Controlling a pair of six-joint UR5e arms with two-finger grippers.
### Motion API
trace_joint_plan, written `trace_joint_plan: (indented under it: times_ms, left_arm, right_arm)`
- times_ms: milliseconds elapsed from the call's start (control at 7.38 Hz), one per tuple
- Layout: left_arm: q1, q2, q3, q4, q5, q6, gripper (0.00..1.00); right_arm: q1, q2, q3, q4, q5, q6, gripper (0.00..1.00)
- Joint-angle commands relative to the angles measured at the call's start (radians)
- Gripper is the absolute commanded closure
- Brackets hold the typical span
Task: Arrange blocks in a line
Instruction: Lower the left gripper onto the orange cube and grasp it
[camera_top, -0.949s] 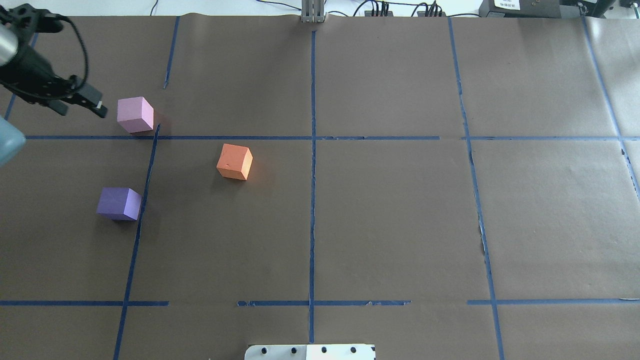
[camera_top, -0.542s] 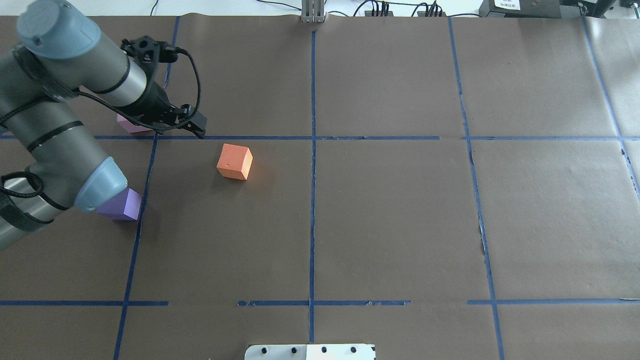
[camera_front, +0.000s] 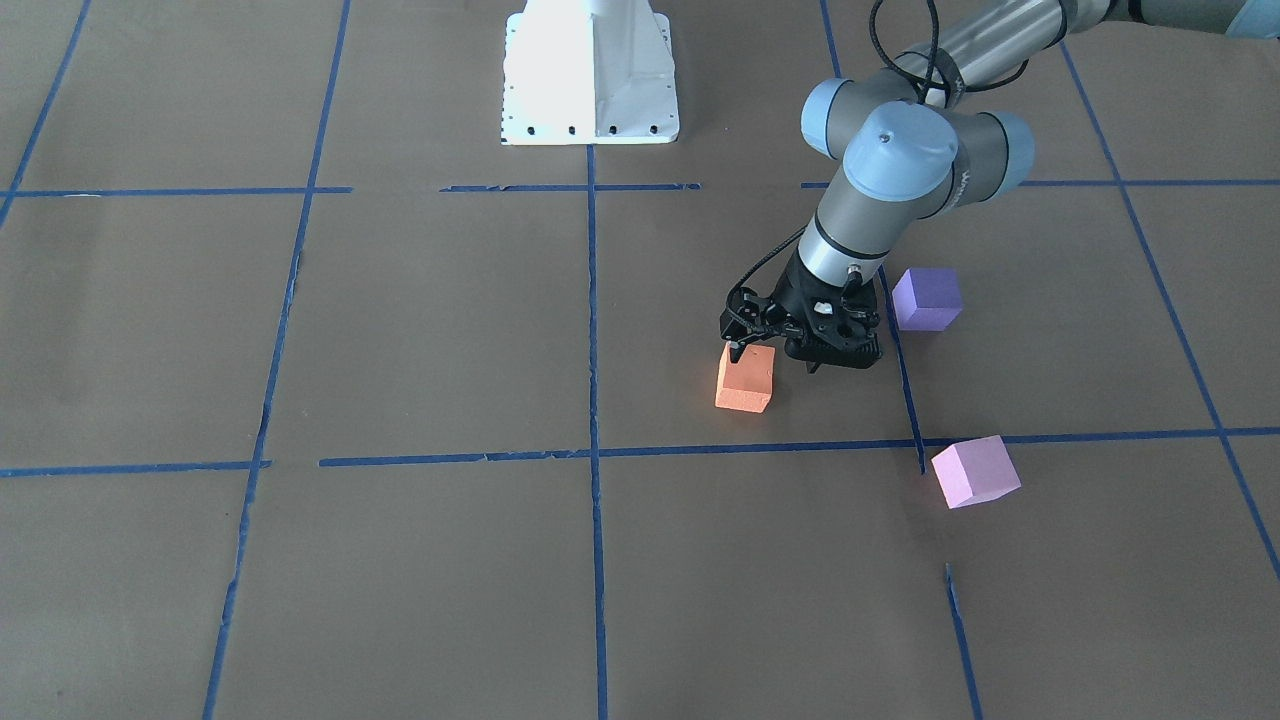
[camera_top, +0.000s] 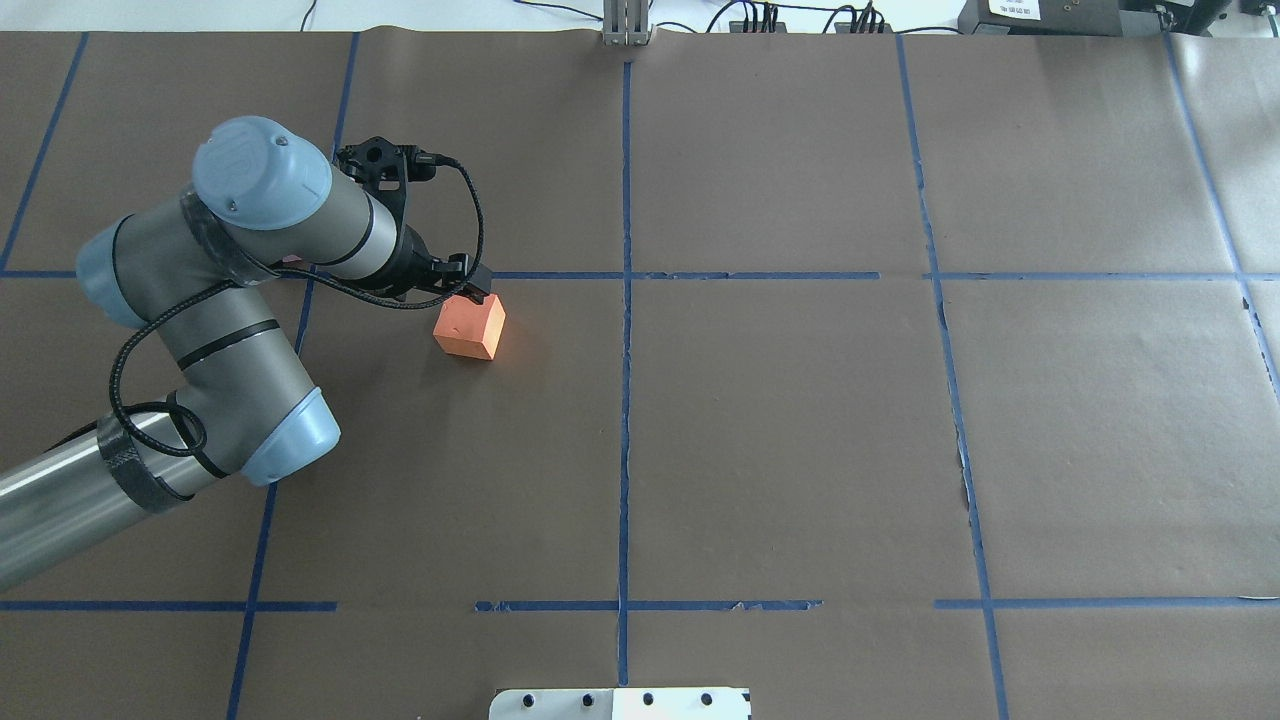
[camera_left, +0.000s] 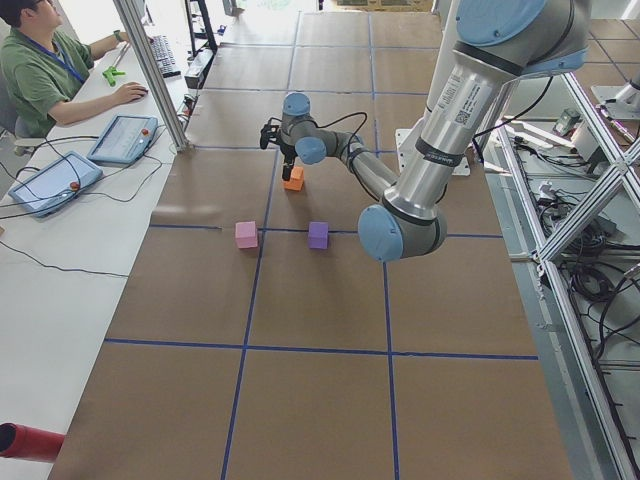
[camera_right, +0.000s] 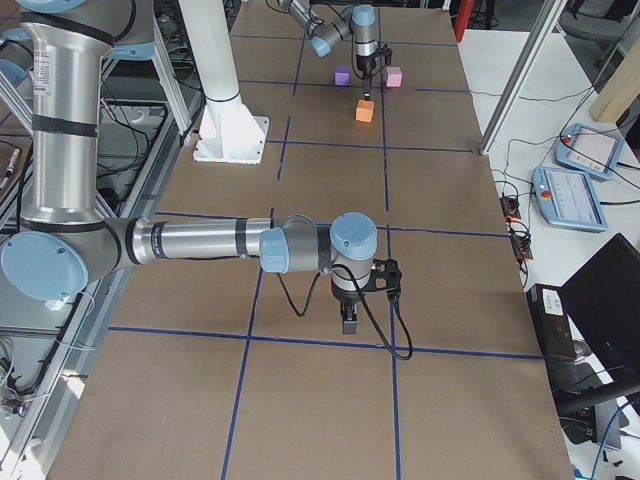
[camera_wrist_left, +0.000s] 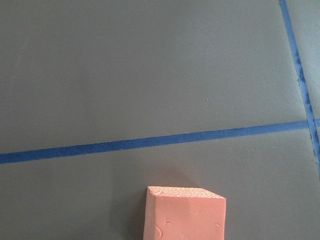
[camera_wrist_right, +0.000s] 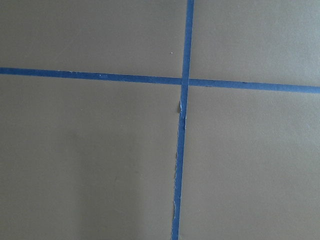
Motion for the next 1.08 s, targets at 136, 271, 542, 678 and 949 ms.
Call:
trace_joint_plan:
  times_ms: [136,271,542,678,949]
  left_arm:
    - [0.03,-0.046,0.045,-0.001,0.041,-0.012,0.0]
    - [0.048,-0.041,0.053,0.0,0.043,-0.013,0.0]
    - [0.06,-0.038,0.088,0.0,0.044,-0.013,0.14]
    - [0.06,-0.04,0.09,0.0,0.043,-0.013,0.47]
    - [0.065,-0.041,0.089,0.0,0.037,-0.013,0.79]
  right_arm:
    - [0.0,0.0,-0.001,0.0,0.0,0.0,0.0]
    - [0.0,0.0,0.001,0.0,0.0,0.0,0.0]
    - [0.0,0.0,0.001,0.0,0.0,0.0,0.0]
    - [0.0,0.0,0.001,0.0,0.0,0.0,0.0]
    - [0.0,0.0,0.001,0.0,0.0,0.0,0.0]
